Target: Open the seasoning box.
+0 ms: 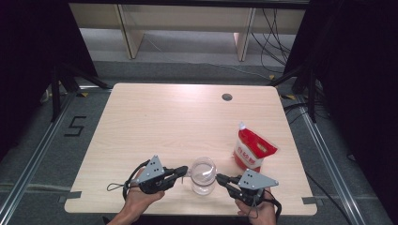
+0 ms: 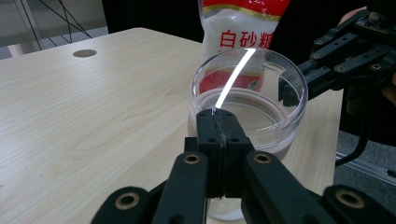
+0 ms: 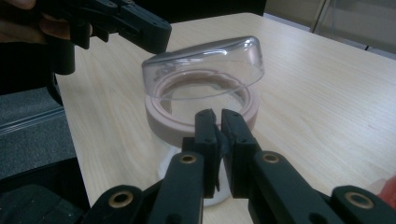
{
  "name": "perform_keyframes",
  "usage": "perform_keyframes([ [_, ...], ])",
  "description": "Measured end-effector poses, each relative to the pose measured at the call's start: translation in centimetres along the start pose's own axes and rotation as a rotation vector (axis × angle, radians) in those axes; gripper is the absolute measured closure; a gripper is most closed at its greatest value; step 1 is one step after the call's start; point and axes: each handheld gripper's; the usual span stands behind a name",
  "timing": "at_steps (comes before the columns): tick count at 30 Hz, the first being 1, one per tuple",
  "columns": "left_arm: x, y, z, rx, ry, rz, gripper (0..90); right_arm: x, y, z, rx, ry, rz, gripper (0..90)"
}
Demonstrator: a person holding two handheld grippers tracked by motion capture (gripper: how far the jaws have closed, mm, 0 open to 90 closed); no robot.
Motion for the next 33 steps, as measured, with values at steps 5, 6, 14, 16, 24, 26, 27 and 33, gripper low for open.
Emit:
perform_keyframes([
  [5, 0.0, 0.0, 0.0, 0.002, -0.003, 0.002, 88.4, 0.1, 0.2, -0.4, -0.025, -0.008, 0.010, 86.4],
  [6, 0.0, 0.0, 0.0, 0.003, -0.017, 0.001, 87.3, 0.1, 0.2, -0.5, -0.023, -0.011, -0.007, 86.4],
  [14, 0.8, -0.9, -0.4, 0.005, -0.050, 0.020, 57.1, 0.1, 0.2, -1.3, -0.042, -0.017, 0.003, 86.5],
  [16, 0.8, -1.3, -0.4, 0.012, -0.050, 0.014, 52.3, 0.3, 0.3, -1.4, -0.049, -0.002, 0.000, 86.5],
  [24, 1.0, -2.4, 0.7, 0.089, -0.029, -0.011, 34.4, 0.2, 0.5, -1.9, -0.049, -0.030, -0.002, 86.2],
  [26, 1.1, -2.5, 1.0, 0.112, -0.024, -0.017, 31.4, 0.3, 0.6, -2.1, -0.050, -0.021, -0.013, 86.1],
  [27, 1.1, -2.6, 1.1, 0.131, -0.014, -0.021, 30.6, 0.4, 0.7, -2.2, -0.064, -0.020, -0.001, 85.9],
  [33, 1.4, -3.0, 1.8, 0.137, -0.020, -0.050, 26.6, 0.7, 1.0, -2.9, -0.067, -0.029, -0.016, 85.8],
])
Point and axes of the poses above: each handheld gripper's, and its own axes: y roughly forward along the jaws, z roughly out of its underside, x roughly to its left, and after that the axes turned 7 degrees about -y, right-handed
